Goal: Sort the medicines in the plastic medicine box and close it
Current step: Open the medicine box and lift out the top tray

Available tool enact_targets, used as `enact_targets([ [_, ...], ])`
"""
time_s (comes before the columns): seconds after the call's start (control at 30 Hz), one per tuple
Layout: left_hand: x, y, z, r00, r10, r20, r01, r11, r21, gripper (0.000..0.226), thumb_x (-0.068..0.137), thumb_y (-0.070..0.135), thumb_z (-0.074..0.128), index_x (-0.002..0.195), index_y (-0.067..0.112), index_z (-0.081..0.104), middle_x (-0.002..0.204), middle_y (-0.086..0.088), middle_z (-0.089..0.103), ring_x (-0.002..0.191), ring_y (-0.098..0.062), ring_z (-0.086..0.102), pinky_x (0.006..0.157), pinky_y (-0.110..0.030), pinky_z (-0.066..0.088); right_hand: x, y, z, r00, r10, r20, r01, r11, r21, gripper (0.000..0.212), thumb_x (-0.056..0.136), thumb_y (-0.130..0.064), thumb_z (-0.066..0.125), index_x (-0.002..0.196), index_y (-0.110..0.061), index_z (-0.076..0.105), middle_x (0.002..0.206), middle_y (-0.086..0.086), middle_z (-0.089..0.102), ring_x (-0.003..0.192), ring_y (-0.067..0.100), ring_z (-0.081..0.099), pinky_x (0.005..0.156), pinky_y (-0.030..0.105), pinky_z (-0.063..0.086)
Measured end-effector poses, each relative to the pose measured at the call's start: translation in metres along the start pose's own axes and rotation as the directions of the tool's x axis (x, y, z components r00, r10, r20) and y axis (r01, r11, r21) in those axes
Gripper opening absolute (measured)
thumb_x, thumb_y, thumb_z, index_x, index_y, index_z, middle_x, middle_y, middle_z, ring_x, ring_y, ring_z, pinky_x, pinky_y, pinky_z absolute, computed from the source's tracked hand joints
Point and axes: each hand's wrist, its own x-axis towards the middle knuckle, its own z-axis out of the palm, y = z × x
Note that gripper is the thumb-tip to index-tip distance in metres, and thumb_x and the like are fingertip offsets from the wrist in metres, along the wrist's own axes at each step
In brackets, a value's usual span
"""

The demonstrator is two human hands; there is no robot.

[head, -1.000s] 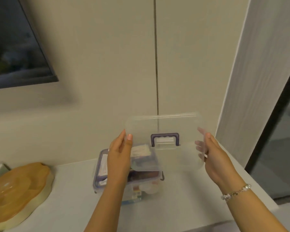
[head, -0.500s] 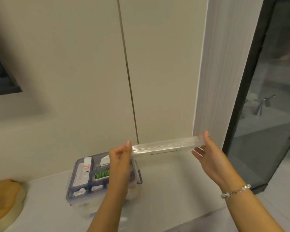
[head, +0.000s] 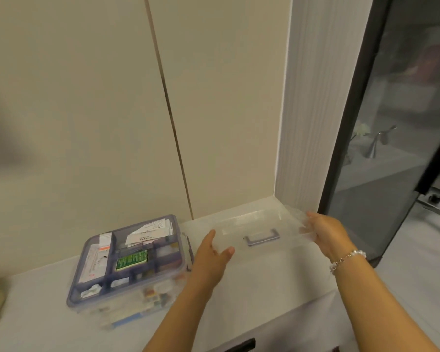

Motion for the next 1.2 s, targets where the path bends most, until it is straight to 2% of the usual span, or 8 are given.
enact_targets([
  [0.2, 0.010, -0.022, 0.007, 0.996, -0.073, -0.044, 0.081, 0.968, 0.236, 0.069, 0.088, 0.026, 0.059, 0.145, 0.021, 0.022, 0.155, -0.004, 0.017, 0.139, -0.024, 0.026, 0.109, -0.036, 0.029, 0.016, 0.027, 0.015, 0.991, 0.130, 0.021, -0.124, 0.977, -0.174, 0.034, 0.091, -0.026, 0.051, 0.114, -0.001, 0.054, 0.097, 0.011, 0.054, 0.076, 0.023, 0.049, 0.073, 0.034, 0.043],
  [0.37, 0.012, -0.032, 0.006, 0.991, -0.134, 0.020, 0.127, 0.968, 0.217, 0.077, 0.088, 0.032, 0.057, 0.148, 0.024, 0.009, 0.158, -0.003, 0.013, 0.143, -0.023, 0.020, 0.116, -0.043, 0.023, 0.021, 0.037, 0.023, 0.985, 0.155, 0.080, -0.128, 0.955, -0.269, 0.030, 0.091, -0.012, 0.046, 0.116, 0.005, 0.050, 0.100, 0.017, 0.052, 0.090, 0.031, 0.049, 0.085, 0.040, 0.046],
  [0.5, 0.012, -0.028, 0.006, 0.989, -0.146, 0.026, 0.137, 0.967, 0.217, 0.073, 0.090, 0.040, 0.051, 0.148, 0.028, 0.007, 0.159, -0.003, 0.007, 0.144, -0.023, 0.015, 0.117, -0.041, 0.020, 0.013, 0.030, 0.024, 0.981, 0.125, 0.149, -0.075, 0.950, -0.304, 0.046, 0.092, -0.026, 0.049, 0.130, -0.001, 0.042, 0.133, 0.018, 0.047, 0.115, 0.033, 0.047, 0.102, 0.042, 0.039],
  [0.7, -0.008, 0.002, -0.003, 0.993, 0.103, -0.052, -0.087, 0.967, 0.240, 0.052, 0.094, 0.032, 0.046, 0.142, 0.023, 0.029, 0.152, 0.001, 0.030, 0.137, -0.018, 0.032, 0.110, -0.031, 0.029, -0.020, 0.011, 0.037, 0.953, -0.151, 0.263, 0.267, 0.826, -0.496, 0.053, 0.093, -0.040, 0.044, 0.137, -0.012, 0.040, 0.146, 0.008, 0.040, 0.132, 0.028, 0.038, 0.109, 0.040, 0.030],
  [0.87, -0.033, 0.026, -0.030, 0.913, 0.366, -0.179, -0.316, 0.914, 0.254, 0.027, 0.094, 0.018, 0.047, 0.119, 0.024, 0.052, 0.126, 0.003, 0.053, 0.100, 0.000, 0.053, 0.068, 0.005, 0.039, -0.065, -0.003, 0.063, 0.867, -0.315, 0.386, 0.444, 0.841, -0.310, 0.041, 0.089, -0.036, 0.052, 0.126, -0.018, 0.055, 0.131, 0.001, 0.056, 0.116, 0.018, 0.053, 0.104, 0.039, 0.041],
  [1.03, -0.045, 0.023, -0.068, 0.874, 0.388, -0.294, -0.262, 0.884, 0.388, 0.024, 0.093, 0.017, 0.047, 0.113, 0.017, 0.059, 0.116, -0.003, 0.059, 0.094, -0.010, 0.054, 0.081, -0.013, 0.045, -0.096, -0.005, 0.096, 0.796, -0.374, 0.475, 0.521, 0.824, -0.224, 0.032, 0.087, -0.036, 0.055, 0.115, -0.024, 0.063, 0.116, -0.007, 0.063, 0.106, 0.013, 0.059, 0.090, 0.035, 0.052],
  [1.13, -0.048, 0.015, -0.091, 0.855, 0.406, -0.323, -0.230, 0.855, 0.465, 0.017, 0.090, 0.014, 0.049, 0.100, 0.020, 0.063, 0.104, 0.000, 0.061, 0.093, -0.014, 0.055, 0.076, -0.012, 0.042, -0.107, 0.002, 0.118, 0.746, -0.389, 0.541, 0.578, 0.782, -0.236, 0.030, 0.086, -0.038, 0.057, 0.112, -0.027, 0.065, 0.113, -0.008, 0.065, 0.095, 0.005, 0.059, 0.082, 0.024, 0.051],
  [1.2, -0.046, 0.008, -0.106, 0.843, 0.403, -0.355, -0.169, 0.826, 0.537, 0.018, 0.088, 0.015, 0.052, 0.101, 0.017, 0.065, 0.107, -0.003, 0.065, 0.099, -0.019, 0.056, 0.087, -0.029, 0.046, -0.113, 0.007, 0.134, 0.719, -0.388, 0.577, 0.599, 0.767, -0.231, 0.029, 0.085, -0.036, 0.060, 0.112, -0.027, 0.065, 0.113, -0.007, 0.065, 0.094, 0.004, 0.059, 0.086, 0.024, 0.049],
])
